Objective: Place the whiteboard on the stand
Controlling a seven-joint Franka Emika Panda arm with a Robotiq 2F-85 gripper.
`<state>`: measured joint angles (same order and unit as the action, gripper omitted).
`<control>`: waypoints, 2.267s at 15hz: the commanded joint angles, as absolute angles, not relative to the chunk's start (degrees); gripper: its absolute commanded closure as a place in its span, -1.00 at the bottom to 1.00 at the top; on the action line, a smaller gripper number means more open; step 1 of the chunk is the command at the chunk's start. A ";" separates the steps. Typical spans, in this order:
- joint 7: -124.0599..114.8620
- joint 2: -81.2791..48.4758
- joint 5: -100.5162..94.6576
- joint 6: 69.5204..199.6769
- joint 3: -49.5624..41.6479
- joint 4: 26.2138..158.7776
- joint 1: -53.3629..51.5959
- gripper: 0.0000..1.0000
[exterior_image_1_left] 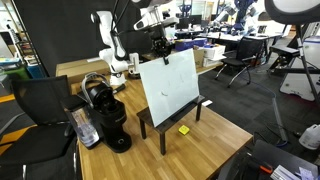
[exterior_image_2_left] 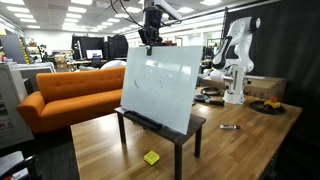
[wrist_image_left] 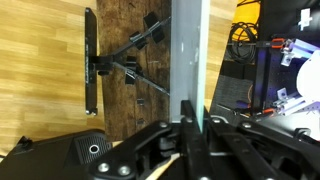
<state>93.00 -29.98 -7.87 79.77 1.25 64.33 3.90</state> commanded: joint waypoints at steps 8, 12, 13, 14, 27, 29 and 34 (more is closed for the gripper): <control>88.82 -32.53 -4.12 75.96 1.27 58.78 4.42 -0.18; 88.16 -32.66 -3.81 76.27 1.25 58.58 4.42 -0.73; 88.22 -32.71 -3.84 76.51 1.26 58.58 4.44 -0.88; 88.41 -32.86 -3.77 76.67 1.31 58.40 4.50 -0.97; 87.21 -31.83 -2.61 85.22 1.44 58.77 4.54 -1.00; 86.23 -31.31 -2.19 86.69 1.39 59.54 4.53 -1.00; 73.23 -29.13 2.84 93.21 1.03 61.90 4.38 -1.00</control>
